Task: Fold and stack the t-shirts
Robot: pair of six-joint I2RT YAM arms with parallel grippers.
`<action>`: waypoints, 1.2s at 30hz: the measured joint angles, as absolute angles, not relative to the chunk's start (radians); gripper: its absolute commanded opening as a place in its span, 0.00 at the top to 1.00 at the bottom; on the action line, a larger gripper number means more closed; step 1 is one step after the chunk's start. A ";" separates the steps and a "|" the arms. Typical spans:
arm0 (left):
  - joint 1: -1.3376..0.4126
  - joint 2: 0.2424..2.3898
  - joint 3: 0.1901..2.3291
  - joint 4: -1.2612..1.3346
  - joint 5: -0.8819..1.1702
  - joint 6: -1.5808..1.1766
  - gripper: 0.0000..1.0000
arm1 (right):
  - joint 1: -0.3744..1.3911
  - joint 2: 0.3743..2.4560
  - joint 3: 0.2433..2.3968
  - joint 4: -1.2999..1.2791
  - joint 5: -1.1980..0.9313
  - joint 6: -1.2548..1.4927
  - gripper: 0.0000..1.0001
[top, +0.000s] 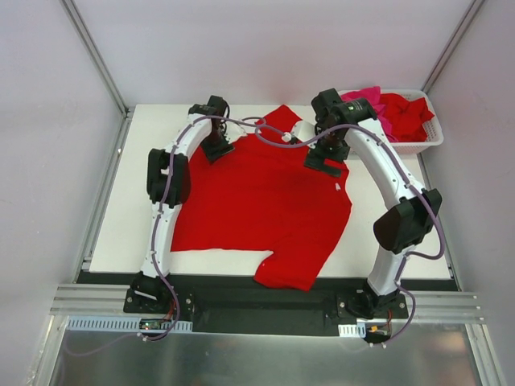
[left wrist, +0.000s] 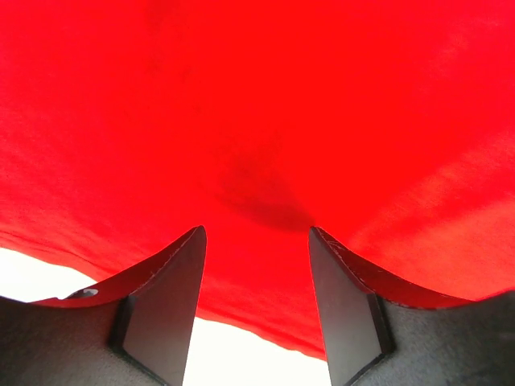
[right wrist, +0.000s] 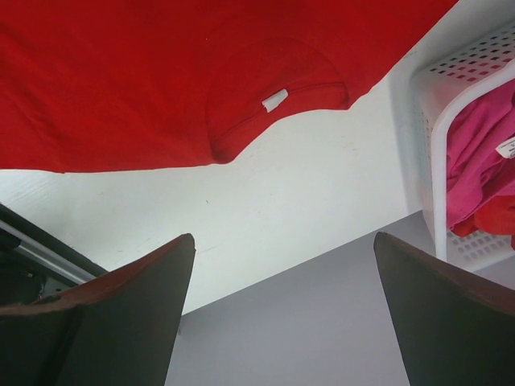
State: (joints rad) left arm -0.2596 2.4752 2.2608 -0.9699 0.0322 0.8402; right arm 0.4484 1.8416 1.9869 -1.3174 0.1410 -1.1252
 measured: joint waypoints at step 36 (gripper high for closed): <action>-0.207 1.902 1.958 -0.584 -0.303 0.851 0.36 | 0.459 1.952 2.000 -0.986 0.227 -1.137 0.04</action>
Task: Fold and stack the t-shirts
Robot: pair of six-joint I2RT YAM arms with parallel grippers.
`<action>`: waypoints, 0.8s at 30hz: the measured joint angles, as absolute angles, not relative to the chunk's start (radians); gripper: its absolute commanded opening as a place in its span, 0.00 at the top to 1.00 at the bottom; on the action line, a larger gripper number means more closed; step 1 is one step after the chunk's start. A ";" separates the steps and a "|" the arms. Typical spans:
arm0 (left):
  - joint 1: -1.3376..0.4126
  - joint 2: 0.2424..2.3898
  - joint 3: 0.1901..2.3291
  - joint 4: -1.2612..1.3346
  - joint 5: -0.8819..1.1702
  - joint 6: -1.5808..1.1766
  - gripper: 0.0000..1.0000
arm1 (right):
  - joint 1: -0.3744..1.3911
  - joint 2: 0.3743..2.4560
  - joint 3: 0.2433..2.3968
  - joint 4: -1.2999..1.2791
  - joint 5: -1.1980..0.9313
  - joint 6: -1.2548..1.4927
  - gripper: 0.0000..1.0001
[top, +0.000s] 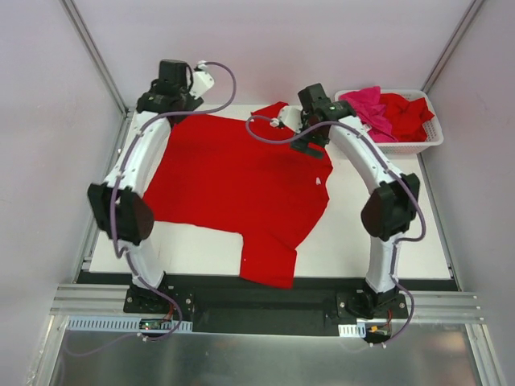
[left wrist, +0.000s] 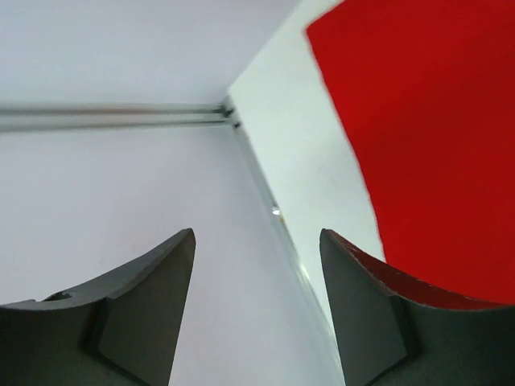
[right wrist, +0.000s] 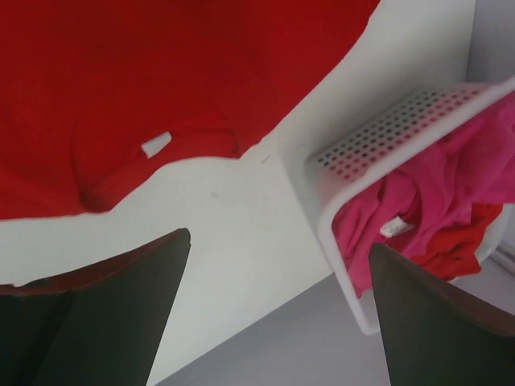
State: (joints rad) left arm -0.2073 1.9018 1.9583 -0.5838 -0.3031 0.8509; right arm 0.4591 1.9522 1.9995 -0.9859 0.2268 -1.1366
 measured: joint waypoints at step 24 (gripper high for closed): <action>-0.079 1.484 1.549 -0.645 -0.397 0.796 0.36 | 0.463 2.376 2.051 -0.673 0.244 -1.241 0.04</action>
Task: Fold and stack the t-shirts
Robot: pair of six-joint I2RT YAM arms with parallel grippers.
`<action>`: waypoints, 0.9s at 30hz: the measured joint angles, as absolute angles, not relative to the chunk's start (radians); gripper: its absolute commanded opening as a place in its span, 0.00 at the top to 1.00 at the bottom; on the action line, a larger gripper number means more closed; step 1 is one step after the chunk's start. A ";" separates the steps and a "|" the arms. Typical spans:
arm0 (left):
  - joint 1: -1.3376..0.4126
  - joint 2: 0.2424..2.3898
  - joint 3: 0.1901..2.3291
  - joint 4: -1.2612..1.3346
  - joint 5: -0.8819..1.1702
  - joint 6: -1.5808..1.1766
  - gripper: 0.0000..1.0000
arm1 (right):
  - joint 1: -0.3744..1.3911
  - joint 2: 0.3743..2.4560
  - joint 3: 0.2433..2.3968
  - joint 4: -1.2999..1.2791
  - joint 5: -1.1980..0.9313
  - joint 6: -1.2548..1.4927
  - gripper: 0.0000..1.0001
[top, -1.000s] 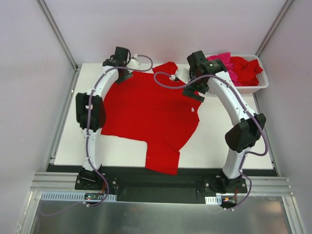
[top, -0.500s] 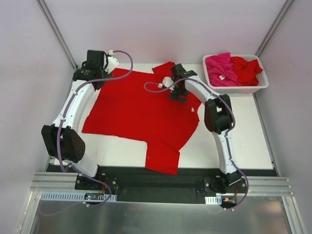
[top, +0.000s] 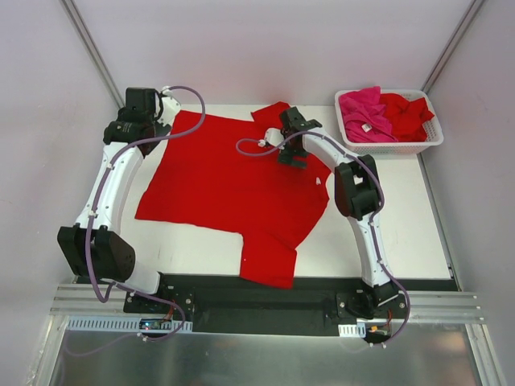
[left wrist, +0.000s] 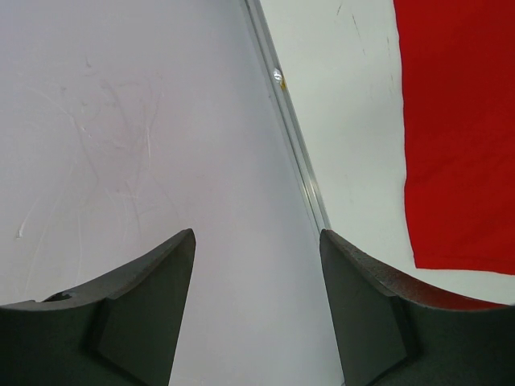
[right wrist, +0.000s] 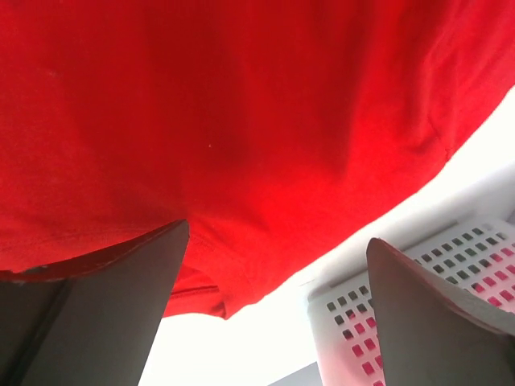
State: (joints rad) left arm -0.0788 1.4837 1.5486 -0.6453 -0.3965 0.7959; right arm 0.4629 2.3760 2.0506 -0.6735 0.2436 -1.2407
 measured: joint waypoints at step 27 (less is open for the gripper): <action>-0.079 1.477 1.540 -0.694 -0.405 0.799 0.36 | 0.455 2.517 2.083 -0.314 0.513 -1.641 0.04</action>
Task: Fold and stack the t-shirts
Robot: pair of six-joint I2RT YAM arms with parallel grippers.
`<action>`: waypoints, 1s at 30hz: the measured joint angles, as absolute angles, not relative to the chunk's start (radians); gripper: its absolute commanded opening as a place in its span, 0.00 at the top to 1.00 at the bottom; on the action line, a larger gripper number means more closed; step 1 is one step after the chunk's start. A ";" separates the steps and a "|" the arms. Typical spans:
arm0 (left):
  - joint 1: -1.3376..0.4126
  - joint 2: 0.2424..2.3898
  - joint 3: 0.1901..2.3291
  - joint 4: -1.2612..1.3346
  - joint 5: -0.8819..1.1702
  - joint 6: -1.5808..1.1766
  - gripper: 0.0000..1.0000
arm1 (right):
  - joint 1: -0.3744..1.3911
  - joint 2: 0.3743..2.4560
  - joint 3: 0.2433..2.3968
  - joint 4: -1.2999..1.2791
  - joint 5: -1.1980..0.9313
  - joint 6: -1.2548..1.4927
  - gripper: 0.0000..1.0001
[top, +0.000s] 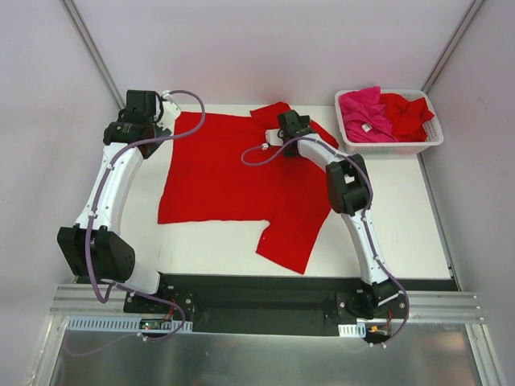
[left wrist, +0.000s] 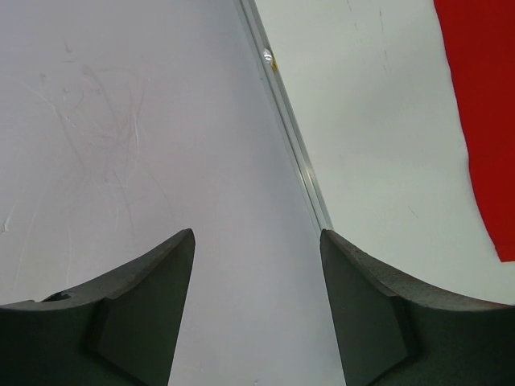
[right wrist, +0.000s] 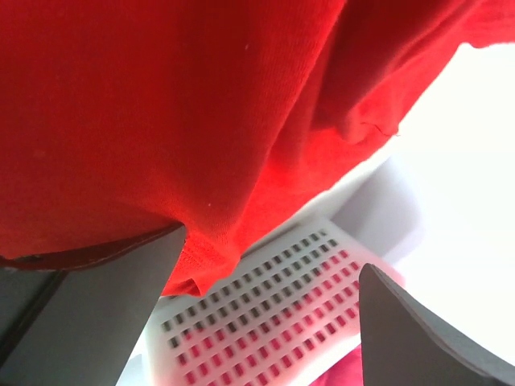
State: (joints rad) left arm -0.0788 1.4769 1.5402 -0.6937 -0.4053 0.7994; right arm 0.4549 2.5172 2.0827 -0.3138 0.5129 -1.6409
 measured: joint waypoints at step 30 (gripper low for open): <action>-0.171 1.502 1.399 -0.886 -0.104 0.665 0.35 | 0.473 1.634 1.871 -1.126 -0.008 -1.183 0.04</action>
State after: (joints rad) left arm -0.1707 1.5017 1.3994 -0.8860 -0.1040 0.6655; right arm 0.4732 1.6341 1.8713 -1.1255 -0.0082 -1.1828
